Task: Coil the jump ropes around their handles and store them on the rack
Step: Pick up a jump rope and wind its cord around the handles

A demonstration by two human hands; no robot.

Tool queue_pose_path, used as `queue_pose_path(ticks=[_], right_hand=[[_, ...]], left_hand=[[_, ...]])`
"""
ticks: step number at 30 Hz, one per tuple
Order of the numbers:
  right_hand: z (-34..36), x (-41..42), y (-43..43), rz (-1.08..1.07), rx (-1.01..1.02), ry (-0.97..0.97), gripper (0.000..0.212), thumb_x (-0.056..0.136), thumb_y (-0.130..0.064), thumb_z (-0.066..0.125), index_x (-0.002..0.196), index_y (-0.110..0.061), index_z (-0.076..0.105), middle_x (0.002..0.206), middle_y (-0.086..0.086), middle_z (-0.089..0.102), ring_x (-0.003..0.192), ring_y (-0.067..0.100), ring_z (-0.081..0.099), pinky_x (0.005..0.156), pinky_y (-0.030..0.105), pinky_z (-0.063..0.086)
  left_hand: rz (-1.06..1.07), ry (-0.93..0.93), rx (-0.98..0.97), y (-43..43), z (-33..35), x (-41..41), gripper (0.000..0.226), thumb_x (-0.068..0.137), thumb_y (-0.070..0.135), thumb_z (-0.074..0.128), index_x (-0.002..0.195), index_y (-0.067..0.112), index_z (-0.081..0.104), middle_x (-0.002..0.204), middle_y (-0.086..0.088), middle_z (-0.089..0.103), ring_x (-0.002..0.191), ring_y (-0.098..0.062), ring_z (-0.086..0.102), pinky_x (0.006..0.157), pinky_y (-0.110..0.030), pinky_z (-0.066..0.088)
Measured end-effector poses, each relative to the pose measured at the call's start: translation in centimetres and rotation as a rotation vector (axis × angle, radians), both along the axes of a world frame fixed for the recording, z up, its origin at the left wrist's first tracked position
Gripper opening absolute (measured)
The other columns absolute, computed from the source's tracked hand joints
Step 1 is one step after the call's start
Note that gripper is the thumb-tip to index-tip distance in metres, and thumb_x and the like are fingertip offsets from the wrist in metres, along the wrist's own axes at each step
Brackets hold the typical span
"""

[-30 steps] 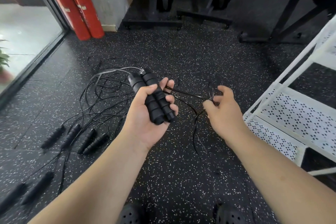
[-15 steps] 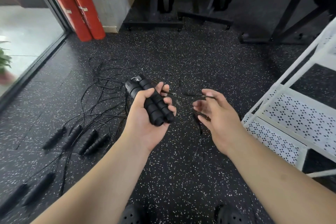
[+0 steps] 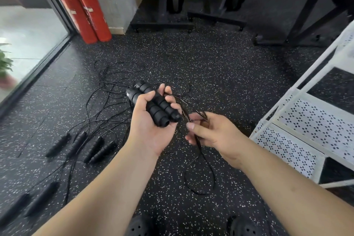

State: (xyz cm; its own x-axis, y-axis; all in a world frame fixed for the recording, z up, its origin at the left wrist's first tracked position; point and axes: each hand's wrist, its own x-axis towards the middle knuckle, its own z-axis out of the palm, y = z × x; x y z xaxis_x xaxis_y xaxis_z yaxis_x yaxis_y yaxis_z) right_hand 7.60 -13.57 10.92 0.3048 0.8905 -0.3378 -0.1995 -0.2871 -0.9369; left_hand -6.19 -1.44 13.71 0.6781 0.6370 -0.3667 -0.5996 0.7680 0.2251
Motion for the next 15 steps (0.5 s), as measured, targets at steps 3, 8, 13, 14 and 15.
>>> queue_pose_path(ticks=[3,8,13,14,15], right_hand=[[-0.3,0.4,0.0,-0.001,-0.024,-0.063,0.011,0.105,-0.022,0.068,0.108,-0.014,0.075,0.08,0.002,0.064,0.06,0.012,0.051,0.053,0.028,0.046],[0.1,2.4,-0.1,0.13,-0.055,-0.799,0.016,0.107,-0.042,0.061,0.102,-0.036,0.076,0.073,-0.015,0.069,0.056,0.001,0.053,0.057,0.024,0.042],[-0.1,5.3,-1.4,0.381,-0.335,-1.098,0.015,0.108,-0.045,0.056,0.107,-0.038,0.07,0.083,-0.012,0.071,0.066,0.004,0.064,0.061,0.028,0.052],[-0.4,6.1,-1.8,0.429,-0.419,-1.131,0.016,0.109,-0.044,0.055,0.109,-0.037,0.069,0.087,-0.012,0.071,0.072,0.007,0.066,0.067,0.032,0.055],[-0.6,6.8,-2.2,0.466,-0.503,-1.153,0.017,0.109,-0.043,0.054,0.11,-0.034,0.069,0.089,-0.011,0.07,0.076,0.01,0.066,0.07,0.034,0.056]], left_hand=[[0.014,-0.003,0.009,0.7,0.1,-0.4,0.033,0.095,0.019,0.059,0.127,0.011,0.065,0.113,-0.005,0.065,0.076,-0.016,0.06,0.074,-0.028,0.048],[0.079,0.055,0.037,1.6,0.7,-0.9,0.028,0.097,0.018,0.059,0.122,0.011,0.069,0.104,-0.006,0.064,0.072,-0.016,0.057,0.072,-0.028,0.049],[0.343,0.097,0.012,5.7,1.2,-3.9,0.029,0.093,0.014,0.062,0.121,0.012,0.071,0.101,-0.004,0.067,0.07,-0.016,0.06,0.068,-0.027,0.053],[0.378,0.104,0.009,6.5,1.2,-4.6,0.028,0.094,0.014,0.062,0.12,0.012,0.071,0.1,-0.004,0.066,0.069,-0.016,0.06,0.067,-0.027,0.054],[0.394,0.113,0.015,7.0,1.1,-5.0,0.025,0.095,0.015,0.061,0.118,0.013,0.071,0.1,-0.003,0.065,0.068,-0.016,0.06,0.066,-0.026,0.053]])
